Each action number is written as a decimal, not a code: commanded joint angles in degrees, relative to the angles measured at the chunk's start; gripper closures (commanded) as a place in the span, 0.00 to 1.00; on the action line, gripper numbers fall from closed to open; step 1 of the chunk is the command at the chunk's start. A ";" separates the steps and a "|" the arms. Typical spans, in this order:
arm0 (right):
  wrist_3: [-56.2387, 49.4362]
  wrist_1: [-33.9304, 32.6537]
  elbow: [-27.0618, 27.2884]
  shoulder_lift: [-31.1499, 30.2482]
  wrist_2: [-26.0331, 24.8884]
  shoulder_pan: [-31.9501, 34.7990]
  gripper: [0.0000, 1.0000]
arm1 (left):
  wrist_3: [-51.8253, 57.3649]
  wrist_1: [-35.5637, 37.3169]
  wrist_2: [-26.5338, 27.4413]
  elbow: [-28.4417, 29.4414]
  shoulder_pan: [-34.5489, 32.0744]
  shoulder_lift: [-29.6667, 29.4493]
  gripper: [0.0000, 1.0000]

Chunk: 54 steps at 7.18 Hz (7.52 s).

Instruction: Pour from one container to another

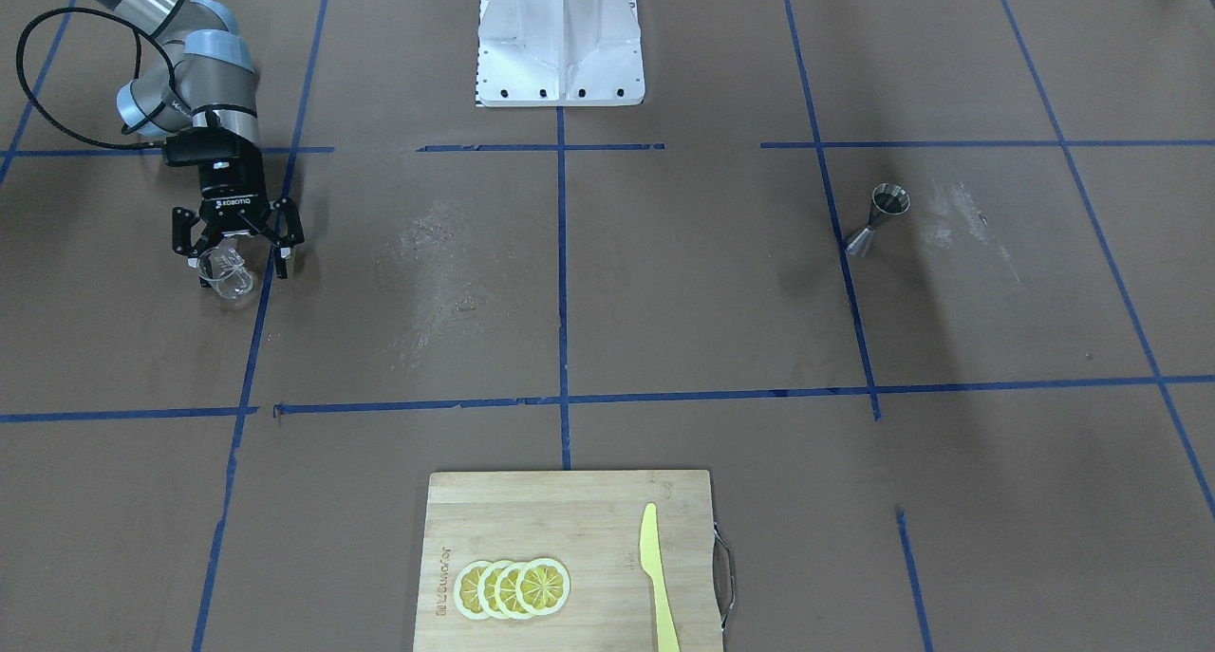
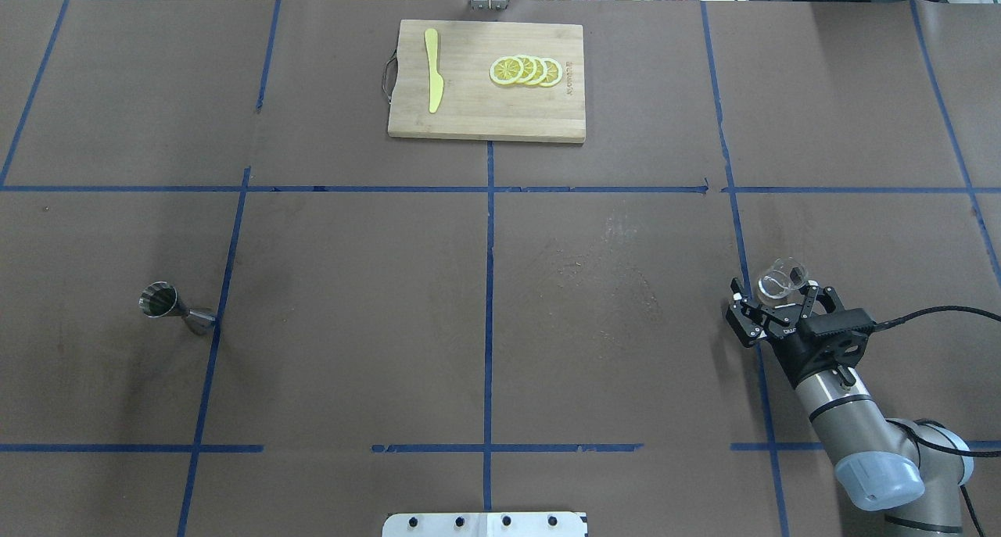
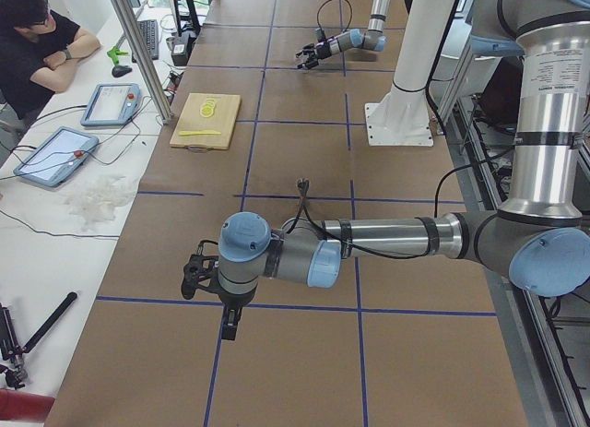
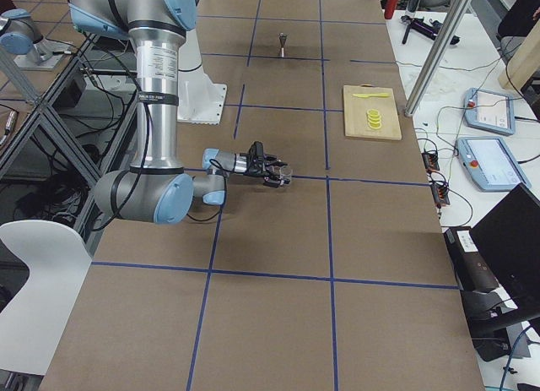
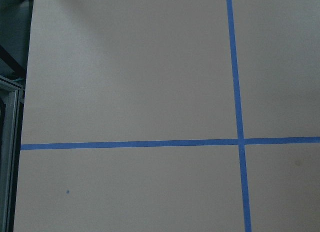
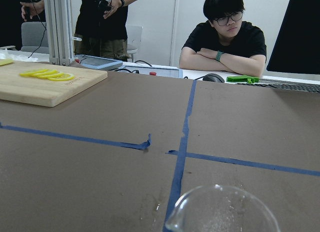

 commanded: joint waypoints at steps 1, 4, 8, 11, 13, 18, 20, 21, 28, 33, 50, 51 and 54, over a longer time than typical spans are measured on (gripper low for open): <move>0.08 0.00 0.19 0.30 0.00 0.00 0.00 | 0.00 0.00 -0.06 -0.02 0.00 0.00 0.00; 0.17 0.00 0.19 0.74 0.00 0.00 0.00 | 0.00 0.00 -0.06 -0.19 0.00 0.00 0.00; 2.01 0.09 0.63 0.83 -0.09 -0.09 0.00 | 0.00 0.00 0.02 -0.28 0.00 -0.09 0.00; 3.00 -0.35 -0.25 0.39 -1.24 0.00 0.00 | 0.00 0.00 -0.06 -0.28 0.00 -0.09 0.00; 2.63 -0.18 0.19 0.65 -1.24 0.00 0.01 | 0.00 0.00 0.02 -0.28 0.09 -0.09 0.00; 2.37 -0.09 0.45 0.48 -1.32 0.00 0.00 | 0.00 0.00 -0.06 -0.28 0.00 -0.09 0.00; 0.36 -0.09 0.88 0.13 -1.32 0.26 0.00 | 0.00 0.00 -0.06 -0.28 0.00 -0.17 0.00; -0.87 0.00 2.02 -0.05 -1.32 0.43 0.00 | 0.00 0.00 -0.06 -0.37 0.09 -0.17 0.00; -7.39 -1.66 8.36 -0.76 16.96 14.88 0.00 | 0.00 0.00 -0.06 -0.37 0.00 -0.17 0.00; -21.48 -25.25 9.86 2.40 63.54 46.26 0.00 | 0.00 0.00 -0.15 -0.54 0.00 -0.17 0.00; -66.62 -73.47 11.88 -4.45 102.31 79.28 0.00 | 0.00 0.27 -1.74 -0.63 5.80 1.67 0.00; -66.71 -73.30 11.88 -4.88 102.39 79.27 0.00 | 0.00 0.18 -1.73 -0.72 5.98 1.58 0.00; -66.45 -73.12 12.05 -4.97 102.91 79.27 0.00 | 0.00 0.70 -2.17 -1.07 6.06 1.67 0.00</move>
